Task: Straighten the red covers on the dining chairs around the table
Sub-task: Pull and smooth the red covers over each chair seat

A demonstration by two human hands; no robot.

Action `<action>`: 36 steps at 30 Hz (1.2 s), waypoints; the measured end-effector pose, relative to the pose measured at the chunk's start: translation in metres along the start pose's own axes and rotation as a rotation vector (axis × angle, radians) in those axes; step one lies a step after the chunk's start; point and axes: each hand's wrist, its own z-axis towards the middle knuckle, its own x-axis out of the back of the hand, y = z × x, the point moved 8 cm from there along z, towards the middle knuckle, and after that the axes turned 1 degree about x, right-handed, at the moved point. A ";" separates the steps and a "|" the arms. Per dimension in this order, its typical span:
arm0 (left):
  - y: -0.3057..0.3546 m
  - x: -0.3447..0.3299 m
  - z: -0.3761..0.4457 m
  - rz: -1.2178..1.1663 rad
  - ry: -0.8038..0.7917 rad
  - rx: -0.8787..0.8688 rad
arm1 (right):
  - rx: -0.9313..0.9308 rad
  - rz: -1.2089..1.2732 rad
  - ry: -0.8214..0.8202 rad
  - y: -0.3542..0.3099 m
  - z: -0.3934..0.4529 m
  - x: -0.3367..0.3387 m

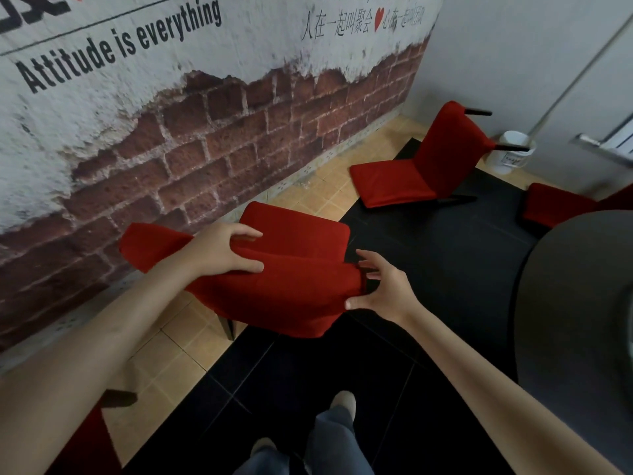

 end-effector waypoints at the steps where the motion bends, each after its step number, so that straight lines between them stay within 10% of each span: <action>1: 0.008 -0.004 0.005 -0.004 -0.007 -0.014 | -0.016 -0.010 0.000 0.004 0.001 0.007; 36: 0.347 -0.187 0.389 0.115 0.020 -0.222 | -0.269 0.067 0.286 0.254 0.159 0.358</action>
